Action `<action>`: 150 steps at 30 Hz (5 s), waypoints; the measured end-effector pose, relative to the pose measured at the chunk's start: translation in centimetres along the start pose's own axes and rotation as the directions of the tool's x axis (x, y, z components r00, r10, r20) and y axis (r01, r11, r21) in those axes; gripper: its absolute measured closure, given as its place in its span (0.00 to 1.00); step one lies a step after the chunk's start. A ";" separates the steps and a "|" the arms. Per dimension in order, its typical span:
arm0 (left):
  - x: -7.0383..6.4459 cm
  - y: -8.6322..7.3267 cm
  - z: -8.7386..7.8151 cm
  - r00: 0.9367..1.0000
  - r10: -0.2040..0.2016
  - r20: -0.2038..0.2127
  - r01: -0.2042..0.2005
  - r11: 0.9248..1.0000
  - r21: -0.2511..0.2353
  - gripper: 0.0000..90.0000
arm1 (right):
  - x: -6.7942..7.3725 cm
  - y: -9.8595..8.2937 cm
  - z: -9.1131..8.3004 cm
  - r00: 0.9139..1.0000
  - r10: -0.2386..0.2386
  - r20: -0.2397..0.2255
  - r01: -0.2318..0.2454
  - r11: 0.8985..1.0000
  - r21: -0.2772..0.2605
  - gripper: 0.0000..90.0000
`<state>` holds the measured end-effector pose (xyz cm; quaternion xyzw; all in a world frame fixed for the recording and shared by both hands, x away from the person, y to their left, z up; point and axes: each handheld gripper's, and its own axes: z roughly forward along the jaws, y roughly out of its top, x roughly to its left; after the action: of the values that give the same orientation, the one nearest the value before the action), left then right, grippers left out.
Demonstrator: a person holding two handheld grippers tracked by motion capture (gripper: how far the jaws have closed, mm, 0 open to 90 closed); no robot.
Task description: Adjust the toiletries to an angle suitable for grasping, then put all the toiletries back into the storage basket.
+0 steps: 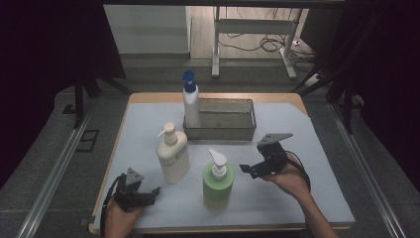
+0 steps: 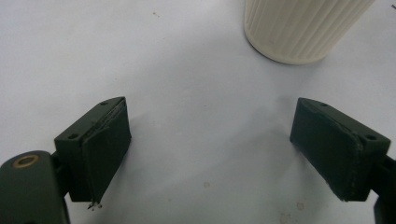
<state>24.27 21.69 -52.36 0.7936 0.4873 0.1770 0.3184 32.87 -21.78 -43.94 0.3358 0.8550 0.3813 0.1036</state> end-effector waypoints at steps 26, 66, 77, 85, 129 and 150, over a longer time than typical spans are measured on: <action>0.0 0.0 0.0 1.000 0.000 -0.001 0.000 1.000 0.000 0.14 | 4.9 -4.0 -2.1 0.989 -0.108 -0.105 0.105 0.994 -0.036 0.00; 0.0 0.0 0.0 1.000 0.001 0.000 -0.001 1.000 0.001 0.14 | 11.6 0.9 0.2 0.956 -0.224 -0.189 0.195 0.967 -0.161 0.03; 0.0 0.0 0.0 1.000 0.001 0.000 -0.001 1.000 0.000 0.14 | 12.0 1.2 0.5 0.961 -0.226 -0.160 0.198 0.964 -0.175 0.12; 0.0 0.0 0.0 1.000 0.001 0.000 -0.001 1.000 0.001 0.14 | 12.3 1.3 0.4 0.967 -0.216 -0.135 0.194 0.967 -0.163 0.13; 0.0 0.0 0.0 1.000 0.001 0.000 -0.001 1.000 -0.002 0.14 | 6.9 7.8 -0.4 0.997 -0.080 0.005 0.080 0.978 -0.192 0.13; 0.0 0.0 0.0 1.000 0.001 0.000 -0.001 1.000 -0.003 0.14 | 4.5 12.3 -0.4 0.994 -0.044 0.095 0.064 0.974 -0.217 0.13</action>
<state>24.29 21.70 -52.37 0.7934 0.4868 0.1778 0.3193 35.35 -13.13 -34.44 0.3155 0.8110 0.4552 0.1886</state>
